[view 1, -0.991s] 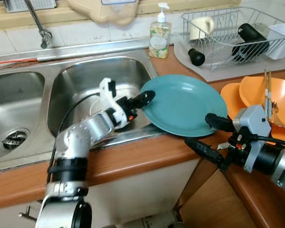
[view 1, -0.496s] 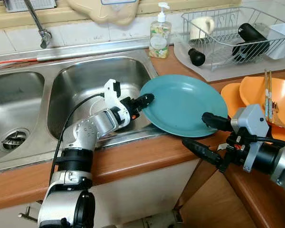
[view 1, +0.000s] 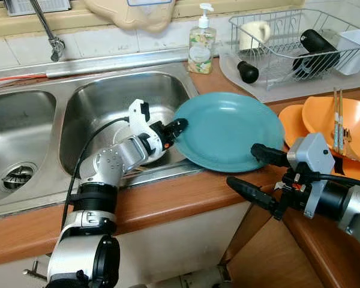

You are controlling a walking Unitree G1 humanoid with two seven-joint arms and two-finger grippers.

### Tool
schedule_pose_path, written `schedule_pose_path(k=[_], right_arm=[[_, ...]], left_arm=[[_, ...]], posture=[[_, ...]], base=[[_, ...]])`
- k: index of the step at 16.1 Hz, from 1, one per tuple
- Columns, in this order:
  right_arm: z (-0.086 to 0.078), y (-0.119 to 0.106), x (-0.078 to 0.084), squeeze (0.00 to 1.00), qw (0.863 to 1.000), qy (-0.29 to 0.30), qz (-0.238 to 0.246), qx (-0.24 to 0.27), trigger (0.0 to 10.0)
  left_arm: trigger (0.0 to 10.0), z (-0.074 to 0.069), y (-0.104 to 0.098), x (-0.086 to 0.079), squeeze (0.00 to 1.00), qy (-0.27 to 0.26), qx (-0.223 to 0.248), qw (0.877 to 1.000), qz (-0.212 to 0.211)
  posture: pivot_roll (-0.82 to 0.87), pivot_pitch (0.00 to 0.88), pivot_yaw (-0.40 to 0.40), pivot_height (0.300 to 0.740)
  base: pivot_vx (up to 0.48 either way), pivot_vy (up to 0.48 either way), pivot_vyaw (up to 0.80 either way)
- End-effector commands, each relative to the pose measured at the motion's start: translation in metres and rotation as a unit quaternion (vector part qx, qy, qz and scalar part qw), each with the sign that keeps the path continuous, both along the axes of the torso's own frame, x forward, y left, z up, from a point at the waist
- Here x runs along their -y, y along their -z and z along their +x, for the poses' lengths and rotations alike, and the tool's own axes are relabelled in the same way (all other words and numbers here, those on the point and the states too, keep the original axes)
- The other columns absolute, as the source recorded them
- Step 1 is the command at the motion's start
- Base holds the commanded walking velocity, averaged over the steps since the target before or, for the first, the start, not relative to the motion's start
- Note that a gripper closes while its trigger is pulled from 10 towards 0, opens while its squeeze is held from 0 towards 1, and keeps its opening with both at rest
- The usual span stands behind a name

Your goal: Kitchen organization

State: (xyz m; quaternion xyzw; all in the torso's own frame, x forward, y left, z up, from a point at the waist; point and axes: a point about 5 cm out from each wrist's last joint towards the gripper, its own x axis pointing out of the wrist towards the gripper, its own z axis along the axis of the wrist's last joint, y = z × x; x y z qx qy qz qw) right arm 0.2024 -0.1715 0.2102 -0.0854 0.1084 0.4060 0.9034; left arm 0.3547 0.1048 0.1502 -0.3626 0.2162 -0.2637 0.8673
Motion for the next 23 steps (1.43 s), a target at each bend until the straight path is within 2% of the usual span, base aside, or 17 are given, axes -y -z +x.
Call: schedule_pose_path(k=[1,4,7,11,13,14,16,17,19,23], right_arm=[[0.001,-0.004,-0.001,0.0,1.0,-0.008,-0.004,0.01,10.0],[0.002,-0.004,-0.002,0.0,1.0,-0.009,-0.002,0.013,10.0],[0.005,-0.007,-0.005,0.0,1.0,-0.017,0.003,0.019,10.0],[0.01,-0.01,-0.009,0.0,0.999,-0.027,0.009,0.026,10.0],[0.013,-0.012,-0.013,0.0,0.999,-0.033,0.015,0.032,10.0],[0.015,-0.014,-0.016,0.0,0.999,-0.032,0.019,0.037,10.0],[0.018,-0.014,-0.022,0.0,0.998,-0.031,0.023,0.042,10.0],[0.019,-0.013,-0.025,0.0,0.998,-0.03,0.024,0.043,10.0],[0.021,-0.011,-0.029,0.0,0.998,-0.029,0.028,0.042,10.0],[0.023,-0.004,-0.04,0.0,0.999,-0.036,0.017,0.03,10.0]], left_arm=[[0.0,0.004,-0.004,-0.006,0.0,-0.013,0.002,1.0,0.011],[0.0,0.006,-0.008,-0.015,0.0,-0.025,0.006,1.0,0.01],[0.0,0.008,-0.017,-0.026,0.0,-0.047,0.015,0.999,-0.02],[0.0,0.003,-0.033,-0.048,0.0,-0.081,0.034,0.994,-0.069],[0.0,-0.004,-0.044,-0.068,0.0,-0.125,0.06,0.989,-0.048],[0.0,-0.012,-0.054,-0.085,0.0,-0.162,0.076,0.983,-0.031],[0.0,-0.024,-0.058,-0.106,0.0,-0.203,0.075,0.976,0.0],[0.0,-0.028,-0.055,-0.114,0.0,-0.218,0.066,0.973,0.038],[0.0,-0.033,-0.047,-0.12,0.0,-0.231,0.046,0.968,0.091],[0.0,-0.03,-0.028,-0.119,0.0,-0.252,0.004,0.958,0.139]], posture=[[-0.23,0.0,0.059,0.74],[-0.22,0.0,0.057,0.74],[-0.21,0.0,0.043,0.74],[-0.19,0.0,0.028,0.74],[-0.18,0.0,0.023,0.74],[-0.17,0.0,0.019,0.74],[-0.16,0.0,0.015,0.74],[-0.16,0.0,0.015,0.74],[-0.15,0.0,0.013,0.74],[-0.15,0.0,0.018,0.74]], base=[[0.0,0.0,0.0],[0.0,0.0,0.0],[0.0,0.0,0.0],[0.0,0.0,0.0],[0.0,0.0,0.0],[0.0,0.0,0.0],[0.0,0.0,0.0],[0.0,0.0,0.0],[0.0,0.0,0.0],[0.0,0.0,0.0]])
